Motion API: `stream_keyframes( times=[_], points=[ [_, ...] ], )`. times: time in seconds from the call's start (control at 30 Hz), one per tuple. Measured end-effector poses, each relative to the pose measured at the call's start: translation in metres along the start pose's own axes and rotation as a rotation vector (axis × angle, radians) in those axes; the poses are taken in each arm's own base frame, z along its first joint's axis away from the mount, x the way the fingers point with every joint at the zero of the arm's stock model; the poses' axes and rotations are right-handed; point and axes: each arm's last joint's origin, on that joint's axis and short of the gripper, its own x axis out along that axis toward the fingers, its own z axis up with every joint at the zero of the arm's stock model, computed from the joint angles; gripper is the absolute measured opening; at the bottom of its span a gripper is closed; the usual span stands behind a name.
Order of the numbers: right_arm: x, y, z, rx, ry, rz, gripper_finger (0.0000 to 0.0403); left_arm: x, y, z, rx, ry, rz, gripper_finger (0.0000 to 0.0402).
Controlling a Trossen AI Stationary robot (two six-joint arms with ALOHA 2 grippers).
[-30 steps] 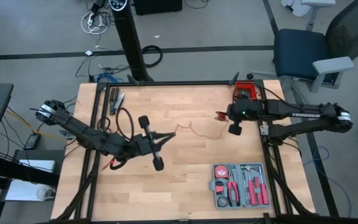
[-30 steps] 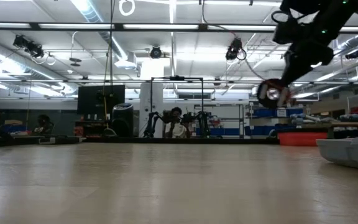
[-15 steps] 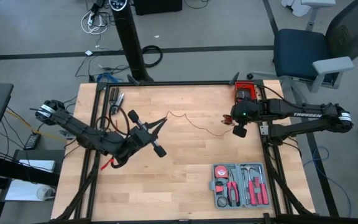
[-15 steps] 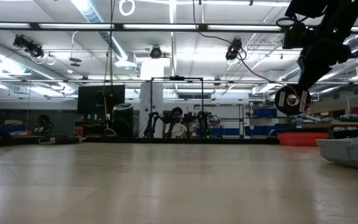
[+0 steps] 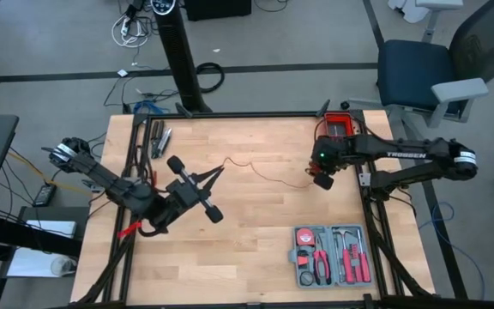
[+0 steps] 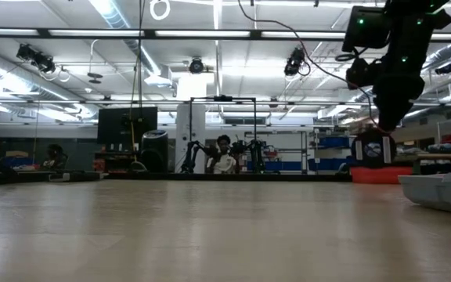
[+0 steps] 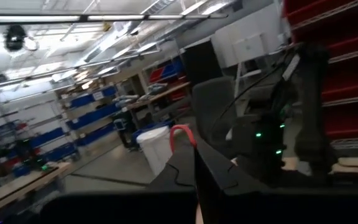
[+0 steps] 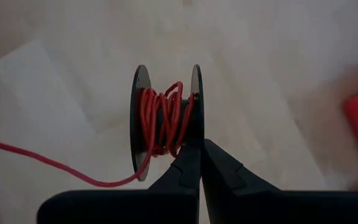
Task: Coil cords
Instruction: Uncoil the wire
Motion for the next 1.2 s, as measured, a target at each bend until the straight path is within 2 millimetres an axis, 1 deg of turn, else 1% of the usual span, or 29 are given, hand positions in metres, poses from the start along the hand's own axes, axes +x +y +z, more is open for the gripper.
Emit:
stream_keyframes(
  times=[0.2,0.37,0.5,0.67,0.83,0.93,1.07,1.2],
  points=[
    [0.001,0.005,-0.002,-0.012,0.052,0.143,0.0002,-0.006,0.003,0.001,0.072,0.083,0.085,0.0],
    [-0.003,0.011,-0.008,-0.044,0.093,0.219,0.0002,-0.007,0.007,-0.003,0.192,0.249,0.213,0.0],
    [-0.009,0.016,-0.01,-0.09,0.066,0.294,0.0002,-0.005,0.005,-0.008,0.258,0.292,0.24,0.0],
    [-0.023,0.022,-0.012,-0.134,-0.02,0.435,0.0002,-0.003,0.004,-0.01,0.256,0.294,0.247,0.0],
    [-0.048,0.023,-0.011,-0.192,-0.141,0.488,0.0002,-0.002,0.002,-0.013,0.231,0.292,0.252,0.0],
    [-0.069,0.024,-0.008,-0.252,-0.29,0.532,0.0002,-0.003,-0.002,-0.017,0.242,0.292,0.249,0.0],
    [-0.097,0.024,-0.004,-0.323,-0.51,0.582,0.0002,-0.003,-0.006,-0.024,0.207,0.282,0.246,0.0],
    [-0.116,0.021,-0.005,-0.351,-0.647,0.6,0.0002,-0.004,-0.01,-0.031,0.155,0.259,0.212,0.0]
  ],
)
